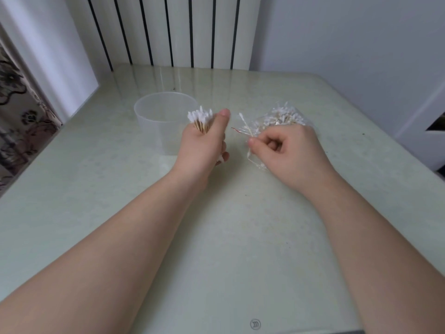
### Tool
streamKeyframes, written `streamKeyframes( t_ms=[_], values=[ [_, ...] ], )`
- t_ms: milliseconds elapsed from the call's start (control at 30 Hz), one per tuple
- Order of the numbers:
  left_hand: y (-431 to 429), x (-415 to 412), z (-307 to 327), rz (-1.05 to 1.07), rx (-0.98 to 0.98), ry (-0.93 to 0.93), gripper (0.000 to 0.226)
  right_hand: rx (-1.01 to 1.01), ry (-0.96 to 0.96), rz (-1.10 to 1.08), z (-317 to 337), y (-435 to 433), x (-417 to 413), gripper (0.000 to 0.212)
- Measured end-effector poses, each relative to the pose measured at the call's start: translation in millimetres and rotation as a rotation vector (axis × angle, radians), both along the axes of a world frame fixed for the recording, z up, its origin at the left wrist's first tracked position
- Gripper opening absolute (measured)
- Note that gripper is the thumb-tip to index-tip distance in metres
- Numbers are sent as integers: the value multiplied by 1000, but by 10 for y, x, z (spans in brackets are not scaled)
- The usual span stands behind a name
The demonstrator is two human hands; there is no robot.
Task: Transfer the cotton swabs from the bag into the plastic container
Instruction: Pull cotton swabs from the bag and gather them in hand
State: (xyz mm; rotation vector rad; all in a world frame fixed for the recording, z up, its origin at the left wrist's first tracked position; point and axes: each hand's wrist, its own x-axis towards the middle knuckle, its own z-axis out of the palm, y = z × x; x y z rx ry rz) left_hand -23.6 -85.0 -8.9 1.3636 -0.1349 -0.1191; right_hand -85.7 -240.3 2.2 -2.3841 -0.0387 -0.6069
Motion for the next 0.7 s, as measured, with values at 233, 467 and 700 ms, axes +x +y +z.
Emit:
streamKeyframes(
  t_ms=[233, 467, 700],
  values=[
    [-59, -53, -66, -101, 206, -141, 27, -49, 65, 72, -28, 103, -11, 23],
    [-75, 4, -90, -33, 120, -33, 21, -328, -37, -241, -133, 59, 116, 18],
    [-79, -2, -85, -47, 124, -18, 20, -485, 75, -433, -110, -110, 181, 18]
  ],
)
